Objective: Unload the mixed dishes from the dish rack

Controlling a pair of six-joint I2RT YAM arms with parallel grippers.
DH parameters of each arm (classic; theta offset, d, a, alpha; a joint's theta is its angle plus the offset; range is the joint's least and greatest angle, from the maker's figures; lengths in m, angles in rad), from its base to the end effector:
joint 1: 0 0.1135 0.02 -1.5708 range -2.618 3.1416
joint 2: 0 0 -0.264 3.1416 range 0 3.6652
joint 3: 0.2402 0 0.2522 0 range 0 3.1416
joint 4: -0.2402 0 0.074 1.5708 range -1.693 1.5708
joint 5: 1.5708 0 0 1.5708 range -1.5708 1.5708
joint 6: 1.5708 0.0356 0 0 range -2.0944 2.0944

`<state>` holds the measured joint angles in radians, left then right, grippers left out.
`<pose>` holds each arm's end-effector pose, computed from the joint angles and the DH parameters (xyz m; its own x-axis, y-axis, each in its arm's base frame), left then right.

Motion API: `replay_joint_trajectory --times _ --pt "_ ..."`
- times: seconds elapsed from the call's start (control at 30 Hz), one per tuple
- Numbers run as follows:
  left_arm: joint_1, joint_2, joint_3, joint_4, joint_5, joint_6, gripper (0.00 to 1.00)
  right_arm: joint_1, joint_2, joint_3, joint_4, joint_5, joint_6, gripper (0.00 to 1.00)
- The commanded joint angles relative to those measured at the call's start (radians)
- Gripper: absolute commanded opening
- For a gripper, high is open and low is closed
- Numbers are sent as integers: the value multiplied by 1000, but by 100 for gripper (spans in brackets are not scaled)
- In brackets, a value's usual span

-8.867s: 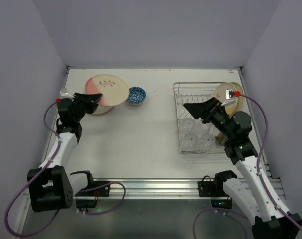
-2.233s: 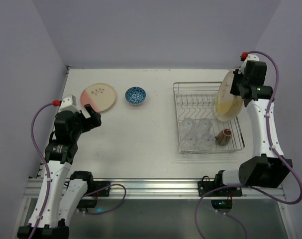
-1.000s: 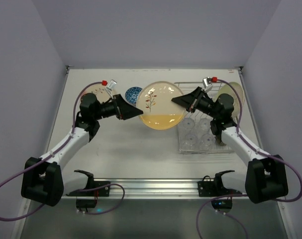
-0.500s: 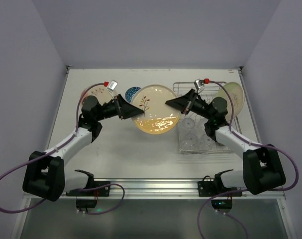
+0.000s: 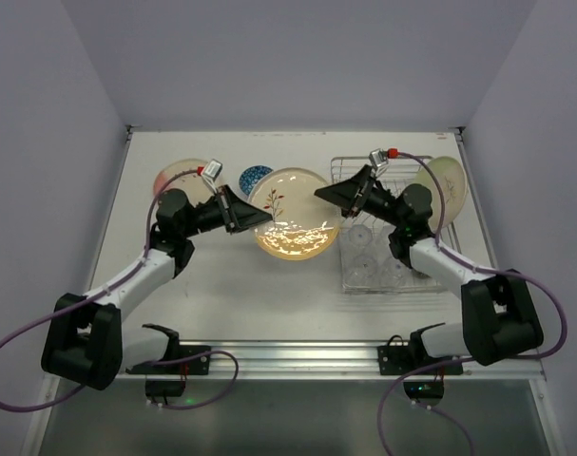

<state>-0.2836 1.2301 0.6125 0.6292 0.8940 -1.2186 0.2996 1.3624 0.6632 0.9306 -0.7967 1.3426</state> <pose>0.2443 -0.1001 0.2705 -0.8631 -0.3607 -0.3534 0.3291 0.1291 -0.9354 0.2674 0.1092 0.2827 -0.7992 0.4658 -0.3799 -0.4106 0.0387 0.9110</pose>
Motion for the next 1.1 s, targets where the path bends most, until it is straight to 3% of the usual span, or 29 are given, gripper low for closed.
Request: replay_joint_trajectory --times 0.0,0.13,0.23,0.3,0.43,0.6,0.83,1.07 --pt "15 -92 7 -73 -92 -41 0 -2 -16 102 -70 51 -121 99" --pt "122 -155 44 -224 -170 -35 0 -2 -78 206 -568 221 -353 99" --pt "236 -179 61 -270 -178 -59 0 -1 -157 251 -795 448 -477 99" --pt "317 -178 79 -310 -197 -62 0 -2 -229 254 -890 587 -531 99" --pt "424 -161 87 -345 -288 -79 0 -1 -365 231 -992 689 -614 99" --pt "544 -88 87 -330 -426 -87 0 -1 -668 124 -1101 628 -674 99" --pt "584 155 164 -175 -538 -4 0 -2 -1075 -4 -1170 560 -688 99" --pt "607 373 174 16 -474 -47 0 -1 -1103 72 -1355 548 -798 99"
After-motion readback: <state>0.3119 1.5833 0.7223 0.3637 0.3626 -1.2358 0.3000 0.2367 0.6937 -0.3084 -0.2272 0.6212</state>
